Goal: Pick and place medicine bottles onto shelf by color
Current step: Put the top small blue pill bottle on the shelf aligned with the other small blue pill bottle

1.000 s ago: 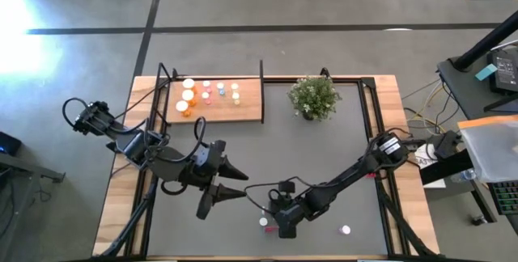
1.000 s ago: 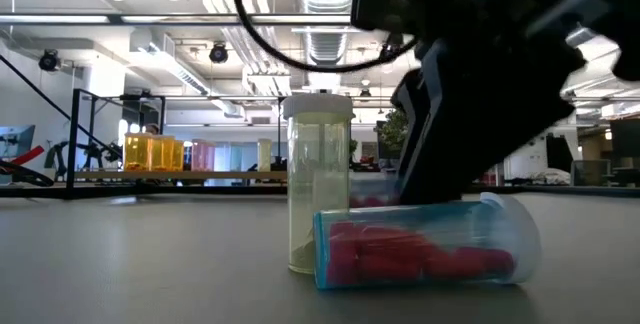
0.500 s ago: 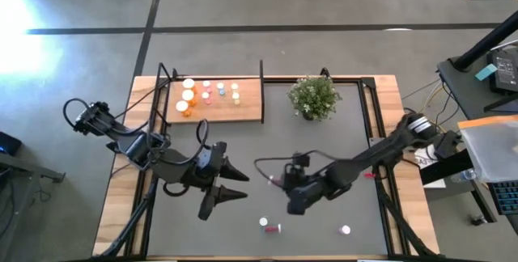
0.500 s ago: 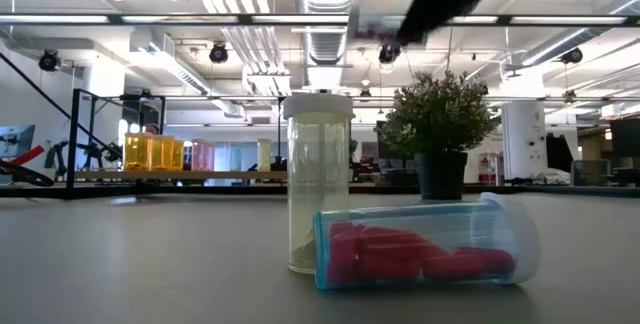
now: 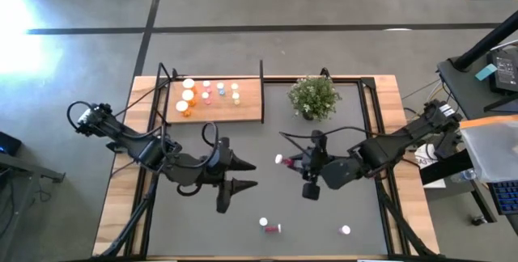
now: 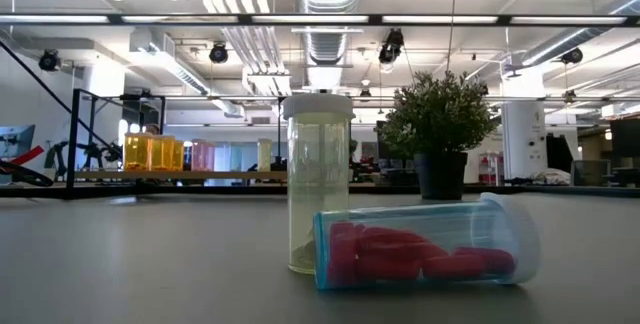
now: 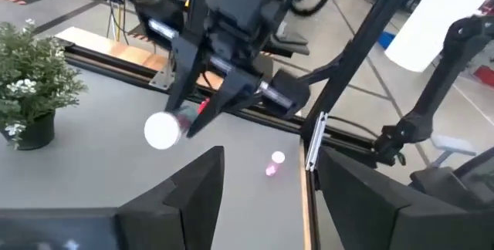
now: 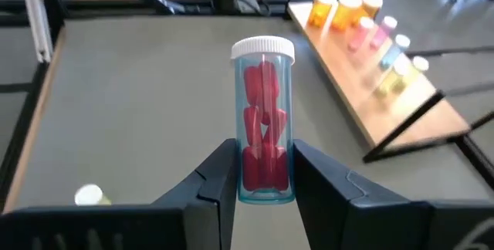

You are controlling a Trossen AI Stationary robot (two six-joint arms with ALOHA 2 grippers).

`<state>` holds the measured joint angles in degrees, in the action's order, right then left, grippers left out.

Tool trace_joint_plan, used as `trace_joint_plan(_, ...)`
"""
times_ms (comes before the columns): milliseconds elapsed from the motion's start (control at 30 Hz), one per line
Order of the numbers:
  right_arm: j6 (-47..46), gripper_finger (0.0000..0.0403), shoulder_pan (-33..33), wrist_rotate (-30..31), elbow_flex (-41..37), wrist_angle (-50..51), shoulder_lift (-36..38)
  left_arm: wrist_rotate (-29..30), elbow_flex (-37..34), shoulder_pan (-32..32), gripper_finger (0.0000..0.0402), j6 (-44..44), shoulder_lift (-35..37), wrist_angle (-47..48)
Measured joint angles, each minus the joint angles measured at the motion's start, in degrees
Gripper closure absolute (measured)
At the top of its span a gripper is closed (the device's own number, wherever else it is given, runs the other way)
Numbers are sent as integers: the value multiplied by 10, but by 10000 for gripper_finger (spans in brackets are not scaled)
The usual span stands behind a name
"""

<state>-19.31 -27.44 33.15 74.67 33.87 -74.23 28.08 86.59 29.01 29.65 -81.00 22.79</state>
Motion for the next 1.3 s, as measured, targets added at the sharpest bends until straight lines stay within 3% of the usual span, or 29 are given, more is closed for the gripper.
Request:
trace_joint_plan(300, 132, 301, 5, -1, 0, -89, -5, 10, 0, -41, 160, -133, -18, -3)
trace_joint_plan(567, 167, 301, 32, 1, 0, -147, -1, 1, 0, -80, 135, -227, -3, -13)
trace_joint_plan(700, 206, 301, 44, 1, 0, -187, -2, -26, 0, -94, 134, -231, -3, -14)
trace_joint_plan(1300, 238, 300, 50, -6, 0, -230, -2, -25, 1, -109, 138, -225, -19, -48)
